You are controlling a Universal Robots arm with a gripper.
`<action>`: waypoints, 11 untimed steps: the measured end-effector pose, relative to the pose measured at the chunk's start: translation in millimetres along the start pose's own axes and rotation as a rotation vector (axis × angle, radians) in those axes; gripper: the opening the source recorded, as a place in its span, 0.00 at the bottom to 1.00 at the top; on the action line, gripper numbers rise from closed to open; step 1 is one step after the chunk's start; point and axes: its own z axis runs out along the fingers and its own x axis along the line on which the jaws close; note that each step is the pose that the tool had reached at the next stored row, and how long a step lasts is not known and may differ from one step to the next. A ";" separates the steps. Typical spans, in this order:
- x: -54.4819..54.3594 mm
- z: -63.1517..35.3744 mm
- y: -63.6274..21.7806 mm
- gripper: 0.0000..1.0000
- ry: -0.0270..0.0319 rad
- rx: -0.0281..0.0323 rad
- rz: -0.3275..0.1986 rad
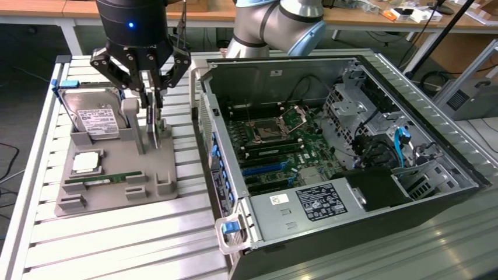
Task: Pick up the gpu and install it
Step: 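Pick up the gpu and move the gpu toward the slot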
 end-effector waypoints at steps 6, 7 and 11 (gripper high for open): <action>-0.1 -1.9 0.0 0.27 0.0000 0.0000 0.000; -0.1 -2.1 0.0 0.27 -0.0001 -0.0001 0.000; -0.1 -3.6 0.1 0.27 0.0000 0.0000 0.000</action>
